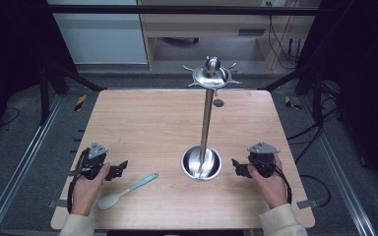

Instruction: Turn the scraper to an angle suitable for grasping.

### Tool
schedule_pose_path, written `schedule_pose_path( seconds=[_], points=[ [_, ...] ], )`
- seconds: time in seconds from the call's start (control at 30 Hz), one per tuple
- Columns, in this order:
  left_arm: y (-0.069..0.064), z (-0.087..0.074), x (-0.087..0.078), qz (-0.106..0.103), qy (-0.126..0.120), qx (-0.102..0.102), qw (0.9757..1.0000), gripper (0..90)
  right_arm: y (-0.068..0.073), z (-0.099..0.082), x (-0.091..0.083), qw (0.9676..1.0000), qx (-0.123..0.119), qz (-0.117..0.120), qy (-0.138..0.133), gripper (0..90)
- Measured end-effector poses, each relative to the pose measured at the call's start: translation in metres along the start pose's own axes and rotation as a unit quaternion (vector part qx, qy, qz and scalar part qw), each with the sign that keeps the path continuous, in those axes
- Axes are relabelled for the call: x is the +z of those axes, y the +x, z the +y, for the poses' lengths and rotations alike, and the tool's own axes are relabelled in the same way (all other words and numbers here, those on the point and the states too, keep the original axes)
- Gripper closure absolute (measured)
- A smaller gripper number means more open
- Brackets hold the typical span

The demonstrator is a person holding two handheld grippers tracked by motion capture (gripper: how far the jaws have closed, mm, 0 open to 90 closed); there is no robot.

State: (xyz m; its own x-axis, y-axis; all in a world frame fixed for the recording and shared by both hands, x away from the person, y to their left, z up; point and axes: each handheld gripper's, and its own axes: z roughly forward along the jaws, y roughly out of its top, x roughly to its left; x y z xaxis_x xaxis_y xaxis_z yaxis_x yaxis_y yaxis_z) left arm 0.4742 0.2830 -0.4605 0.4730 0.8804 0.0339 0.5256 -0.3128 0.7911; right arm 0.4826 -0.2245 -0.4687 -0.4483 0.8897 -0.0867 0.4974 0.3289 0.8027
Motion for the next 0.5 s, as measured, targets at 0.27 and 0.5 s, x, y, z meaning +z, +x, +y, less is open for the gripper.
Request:
schedule_pose_path(
  seconds=[0.27, 0.5],
  points=[
    [-0.023, 0.020, -0.009, 0.002, 0.003, 0.045, 0.9990, 7.2, 0.000, 0.000, -0.001, 1.0000, -0.003, -0.002, -0.001, 8.5],
    [-0.051, 0.050, -0.004, -0.012, 0.018, 0.092, 0.9955, 6.2, -0.002, -0.001, -0.002, 1.0000, 0.002, -0.005, -0.003, 8.5]
  ],
)
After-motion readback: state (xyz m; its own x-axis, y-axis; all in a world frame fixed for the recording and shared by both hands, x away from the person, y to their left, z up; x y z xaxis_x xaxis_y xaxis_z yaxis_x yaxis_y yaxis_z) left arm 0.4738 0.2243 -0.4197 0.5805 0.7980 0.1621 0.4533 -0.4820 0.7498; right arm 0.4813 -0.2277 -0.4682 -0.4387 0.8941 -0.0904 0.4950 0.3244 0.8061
